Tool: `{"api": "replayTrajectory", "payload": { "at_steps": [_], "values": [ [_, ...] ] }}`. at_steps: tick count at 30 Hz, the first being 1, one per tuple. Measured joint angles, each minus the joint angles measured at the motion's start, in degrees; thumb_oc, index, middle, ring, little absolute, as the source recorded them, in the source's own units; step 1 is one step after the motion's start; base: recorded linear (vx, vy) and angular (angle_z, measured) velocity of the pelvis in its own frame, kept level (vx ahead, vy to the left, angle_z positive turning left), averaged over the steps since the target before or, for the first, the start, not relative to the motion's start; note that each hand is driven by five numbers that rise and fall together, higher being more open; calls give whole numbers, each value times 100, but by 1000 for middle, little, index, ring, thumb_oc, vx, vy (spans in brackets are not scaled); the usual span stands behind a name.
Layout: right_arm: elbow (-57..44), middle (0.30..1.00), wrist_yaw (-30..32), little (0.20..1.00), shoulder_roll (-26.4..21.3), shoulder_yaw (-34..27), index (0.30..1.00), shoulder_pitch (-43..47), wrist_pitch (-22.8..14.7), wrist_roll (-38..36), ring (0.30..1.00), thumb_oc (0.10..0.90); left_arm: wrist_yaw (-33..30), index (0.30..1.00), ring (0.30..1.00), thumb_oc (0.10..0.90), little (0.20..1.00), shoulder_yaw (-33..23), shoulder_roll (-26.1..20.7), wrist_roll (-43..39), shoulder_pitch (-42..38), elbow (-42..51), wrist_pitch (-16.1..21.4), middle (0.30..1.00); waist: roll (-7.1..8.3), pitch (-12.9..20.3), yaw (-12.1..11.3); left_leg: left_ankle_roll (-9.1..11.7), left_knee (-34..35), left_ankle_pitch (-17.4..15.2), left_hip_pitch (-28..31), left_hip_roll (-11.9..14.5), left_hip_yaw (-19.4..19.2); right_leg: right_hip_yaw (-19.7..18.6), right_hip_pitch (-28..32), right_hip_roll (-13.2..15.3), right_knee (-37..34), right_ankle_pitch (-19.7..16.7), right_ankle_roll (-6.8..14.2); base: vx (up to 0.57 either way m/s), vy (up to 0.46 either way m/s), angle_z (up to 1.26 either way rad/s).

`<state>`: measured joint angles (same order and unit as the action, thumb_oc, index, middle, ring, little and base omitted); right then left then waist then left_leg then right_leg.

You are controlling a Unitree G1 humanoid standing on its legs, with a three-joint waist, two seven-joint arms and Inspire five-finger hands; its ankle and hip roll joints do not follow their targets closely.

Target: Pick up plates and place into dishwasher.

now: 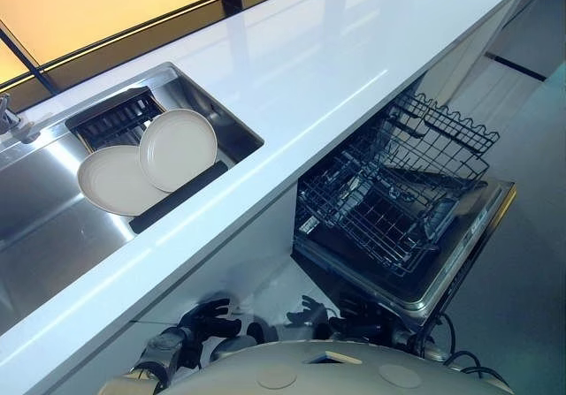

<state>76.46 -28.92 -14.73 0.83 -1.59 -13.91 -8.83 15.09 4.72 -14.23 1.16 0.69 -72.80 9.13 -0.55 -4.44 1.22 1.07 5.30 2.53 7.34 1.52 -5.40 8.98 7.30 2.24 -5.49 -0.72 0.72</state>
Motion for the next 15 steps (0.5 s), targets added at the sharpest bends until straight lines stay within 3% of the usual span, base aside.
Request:
{"api": "replayTrajectory", "payload": {
  "at_steps": [15],
  "values": [
    [0,900,2,900,0,0,900,5,3,3,900,800,98,900,900,800,900,-5,-21,-34,-8,0,-11,900,19,-14,-7,2,2,-1,-11,0,1,1,-9,0,-1,1,1,0,0,0]
  ]
}}
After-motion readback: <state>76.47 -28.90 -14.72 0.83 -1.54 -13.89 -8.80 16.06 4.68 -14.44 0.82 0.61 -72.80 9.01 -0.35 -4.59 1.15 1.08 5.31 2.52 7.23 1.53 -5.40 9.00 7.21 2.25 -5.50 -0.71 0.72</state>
